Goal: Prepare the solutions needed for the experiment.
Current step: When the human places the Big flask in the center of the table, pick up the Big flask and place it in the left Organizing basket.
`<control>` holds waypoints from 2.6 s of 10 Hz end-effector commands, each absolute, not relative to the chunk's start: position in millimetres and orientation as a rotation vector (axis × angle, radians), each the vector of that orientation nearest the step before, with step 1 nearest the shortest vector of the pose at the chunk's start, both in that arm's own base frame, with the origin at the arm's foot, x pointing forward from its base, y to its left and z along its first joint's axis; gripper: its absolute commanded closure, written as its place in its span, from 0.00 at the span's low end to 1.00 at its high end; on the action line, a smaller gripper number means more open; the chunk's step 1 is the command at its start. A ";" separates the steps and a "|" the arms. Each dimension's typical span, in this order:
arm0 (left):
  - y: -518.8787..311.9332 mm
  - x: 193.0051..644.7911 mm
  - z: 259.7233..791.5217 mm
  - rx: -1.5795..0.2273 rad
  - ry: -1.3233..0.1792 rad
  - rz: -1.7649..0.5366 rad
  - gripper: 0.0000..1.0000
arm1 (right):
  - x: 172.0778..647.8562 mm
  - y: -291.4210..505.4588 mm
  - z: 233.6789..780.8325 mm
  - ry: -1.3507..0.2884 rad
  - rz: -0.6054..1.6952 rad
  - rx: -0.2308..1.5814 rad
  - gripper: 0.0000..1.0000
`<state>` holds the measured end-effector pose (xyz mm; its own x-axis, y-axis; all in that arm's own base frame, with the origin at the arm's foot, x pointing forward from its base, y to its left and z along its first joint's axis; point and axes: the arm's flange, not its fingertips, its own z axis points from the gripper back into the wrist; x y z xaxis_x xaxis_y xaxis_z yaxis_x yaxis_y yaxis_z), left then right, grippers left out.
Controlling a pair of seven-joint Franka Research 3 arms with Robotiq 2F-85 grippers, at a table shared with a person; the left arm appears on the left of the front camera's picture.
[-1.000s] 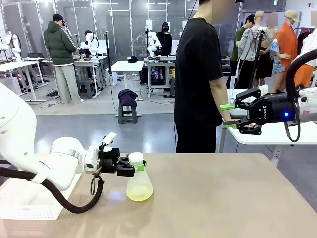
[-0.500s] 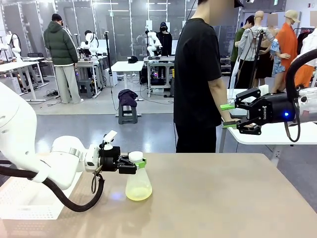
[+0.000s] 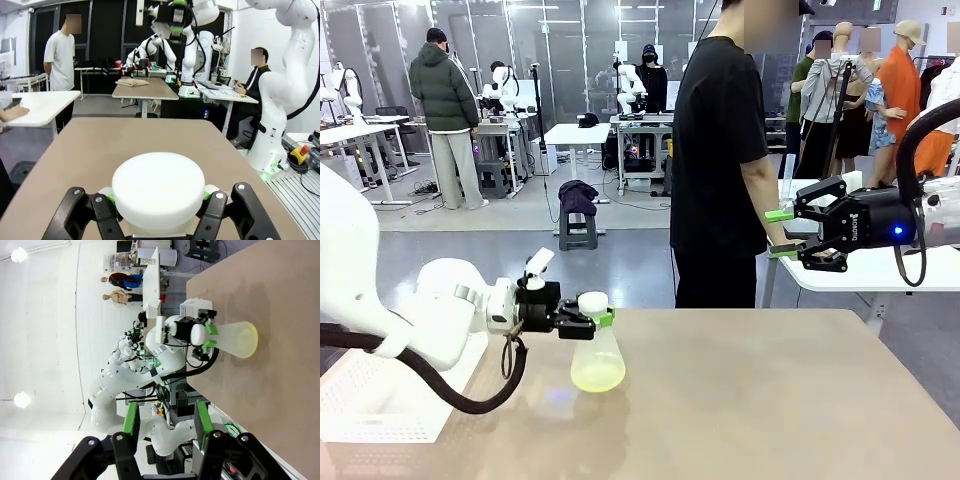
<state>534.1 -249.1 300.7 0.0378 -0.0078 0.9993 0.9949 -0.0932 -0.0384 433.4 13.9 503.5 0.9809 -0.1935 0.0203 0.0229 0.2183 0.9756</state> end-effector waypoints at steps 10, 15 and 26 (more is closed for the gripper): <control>-0.6 482.5 418.3 -0.804 -1.456 -1.091 0.83 | 432.9 14.0 504.7 -0.151 -0.148 1.348 0.43; 80.3 444.8 376.2 -0.678 -1.504 -0.881 0.83 | 432.9 14.0 504.7 -0.151 -0.148 1.348 0.43; 87.0 452.9 334.4 -0.708 -1.438 -0.974 0.76 | 432.9 14.0 504.7 -0.151 -0.148 1.348 0.43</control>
<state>443.7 86.5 335.8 -0.0814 -0.1163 0.9899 0.8602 0.4934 0.1287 433.3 13.9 503.3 0.9809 -0.1936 0.0200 0.0234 0.2193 0.9754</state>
